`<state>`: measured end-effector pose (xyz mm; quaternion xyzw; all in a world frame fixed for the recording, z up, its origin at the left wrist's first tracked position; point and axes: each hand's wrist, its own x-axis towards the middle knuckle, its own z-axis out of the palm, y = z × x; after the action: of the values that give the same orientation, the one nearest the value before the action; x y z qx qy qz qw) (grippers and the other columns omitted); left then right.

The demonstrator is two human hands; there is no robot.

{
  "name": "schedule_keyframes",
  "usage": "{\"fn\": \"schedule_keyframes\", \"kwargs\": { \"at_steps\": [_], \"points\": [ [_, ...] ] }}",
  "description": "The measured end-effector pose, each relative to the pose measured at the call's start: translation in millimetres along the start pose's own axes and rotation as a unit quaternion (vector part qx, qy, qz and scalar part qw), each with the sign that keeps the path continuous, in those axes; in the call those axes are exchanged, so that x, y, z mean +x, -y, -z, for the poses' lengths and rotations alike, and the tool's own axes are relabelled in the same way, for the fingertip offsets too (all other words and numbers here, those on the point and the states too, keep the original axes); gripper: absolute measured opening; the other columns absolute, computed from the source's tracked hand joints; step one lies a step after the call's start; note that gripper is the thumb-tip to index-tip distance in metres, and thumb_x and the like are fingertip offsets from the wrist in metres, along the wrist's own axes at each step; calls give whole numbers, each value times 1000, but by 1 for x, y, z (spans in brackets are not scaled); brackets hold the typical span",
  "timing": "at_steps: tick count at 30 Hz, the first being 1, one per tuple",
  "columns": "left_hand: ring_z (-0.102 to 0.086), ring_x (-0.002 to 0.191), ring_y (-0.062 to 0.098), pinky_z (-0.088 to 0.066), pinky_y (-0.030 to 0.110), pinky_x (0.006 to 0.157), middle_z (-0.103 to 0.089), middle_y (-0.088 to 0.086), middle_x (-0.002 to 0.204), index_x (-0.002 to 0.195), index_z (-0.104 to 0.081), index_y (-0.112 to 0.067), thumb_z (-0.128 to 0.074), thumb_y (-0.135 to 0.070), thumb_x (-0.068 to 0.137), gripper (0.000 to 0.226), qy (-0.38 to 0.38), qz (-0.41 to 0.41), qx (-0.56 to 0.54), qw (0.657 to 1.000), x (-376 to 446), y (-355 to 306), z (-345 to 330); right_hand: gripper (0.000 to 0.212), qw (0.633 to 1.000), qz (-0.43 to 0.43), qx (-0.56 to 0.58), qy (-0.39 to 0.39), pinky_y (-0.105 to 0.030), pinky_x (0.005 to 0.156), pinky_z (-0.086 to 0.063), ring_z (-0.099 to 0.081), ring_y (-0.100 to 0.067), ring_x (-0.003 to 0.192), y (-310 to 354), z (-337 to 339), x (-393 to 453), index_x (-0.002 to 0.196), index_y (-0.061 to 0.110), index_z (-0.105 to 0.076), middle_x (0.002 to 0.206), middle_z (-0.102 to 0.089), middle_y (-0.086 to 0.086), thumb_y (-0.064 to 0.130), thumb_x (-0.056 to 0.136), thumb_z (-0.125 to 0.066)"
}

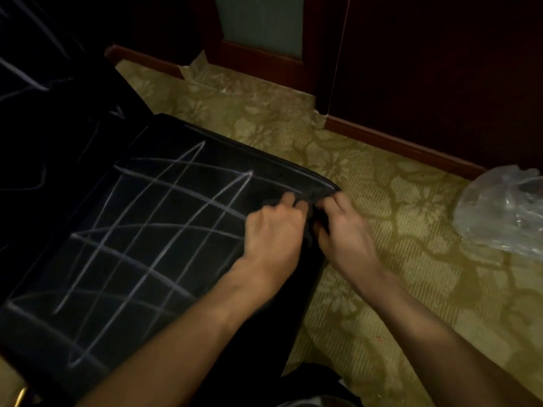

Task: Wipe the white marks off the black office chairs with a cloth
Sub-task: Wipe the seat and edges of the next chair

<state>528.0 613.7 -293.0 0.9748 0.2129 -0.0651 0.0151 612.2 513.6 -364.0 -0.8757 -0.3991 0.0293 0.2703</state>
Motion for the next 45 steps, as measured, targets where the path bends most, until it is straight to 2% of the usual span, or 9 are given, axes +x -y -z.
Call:
{"fn": "schedule_keyframes", "kwargs": {
  "at_steps": [5, 12, 16, 20, 27, 31, 37, 39, 45],
  "points": [
    [-65, 101, 23, -50, 38, 76, -44, -9, 137, 130, -50, -32, -41, -28, 103, 29, 25, 16, -103, 994, -44, 12, -8, 25, 996, -15, 75, -39, -38, 49, -54, -63, -26, 66, 14, -17, -53, 99, 12, -59, 99, -54, -5, 29, 84, -49],
    [-64, 82, 28, -56, 41, 63, -55, 1, 100, 101, -61, -21, -45, -27, 92, 19, 29, -32, -159, 986, -59, 17, -18, 27, 995, -9, 92, -29, -36, 49, -54, -64, -22, 65, 10, -7, -79, 100, 12, -65, 99, -60, -6, 31, 87, -51],
    [-62, 92, 36, -54, 50, 74, -55, 10, 108, 107, -62, -11, -51, -16, 97, 16, -32, -35, -181, 982, 12, -22, -18, 24, 987, -105, 84, -85, -36, 65, -50, -59, -26, 79, -34, 7, -23, 105, 9, -62, 102, -54, -10, 26, 88, -56],
    [-59, 101, 34, -48, 45, 81, -54, 10, 119, 115, -62, -8, -55, -11, 96, 21, -66, 12, -188, 980, 62, -35, -18, 18, 986, -96, 120, -65, -28, 69, -36, -53, -17, 84, -61, 1, 27, 105, 9, -62, 99, -55, -5, 18, 91, -56],
    [-60, 89, 33, -50, 46, 72, -56, 11, 107, 104, -63, -7, -59, -5, 91, 14, -78, -28, -199, 976, 29, -37, -32, 20, 978, -86, 172, -74, -15, 65, -30, -40, -1, 75, -64, -4, 1, 103, 9, -61, 95, -49, 4, 17, 86, -57],
    [-61, 75, 24, -49, 35, 57, -57, 4, 92, 91, -63, -14, -68, -9, 82, 11, -67, -40, -218, 973, -2, -47, -36, 20, 970, -88, 217, -72, -9, 66, -37, -52, -1, 79, -63, 5, -37, 98, 16, -60, 90, -50, 11, 28, 85, -51],
    [-60, 81, 24, -56, 40, 69, -56, 4, 95, 100, -64, -12, -54, -12, 88, 15, -66, -112, -245, 961, -5, -33, -35, 28, 978, -70, 193, -32, -12, 62, -38, -53, 1, 77, -54, 17, -59, 101, 11, -62, 90, -48, 10, 32, 88, -49],
    [-60, 83, 26, -56, 43, 70, -55, 4, 97, 102, -64, -13, -46, -19, 90, 22, -73, -103, -241, 962, -7, -17, -33, 27, 979, -59, 194, -21, -10, 62, -35, -49, 0, 74, -42, 17, -46, 101, 12, -64, 90, -46, 12, 31, 87, -52],
    [-63, 78, 30, -56, 46, 73, -59, 7, 100, 105, -68, -12, -64, -8, 88, 17, -118, 5, -223, 968, 33, 34, -27, 16, 989, -36, 141, 28, -19, 70, -30, -53, -14, 84, -18, -2, 37, 103, 17, -70, 90, -51, 5, 24, 88, -65]
  ]
}}
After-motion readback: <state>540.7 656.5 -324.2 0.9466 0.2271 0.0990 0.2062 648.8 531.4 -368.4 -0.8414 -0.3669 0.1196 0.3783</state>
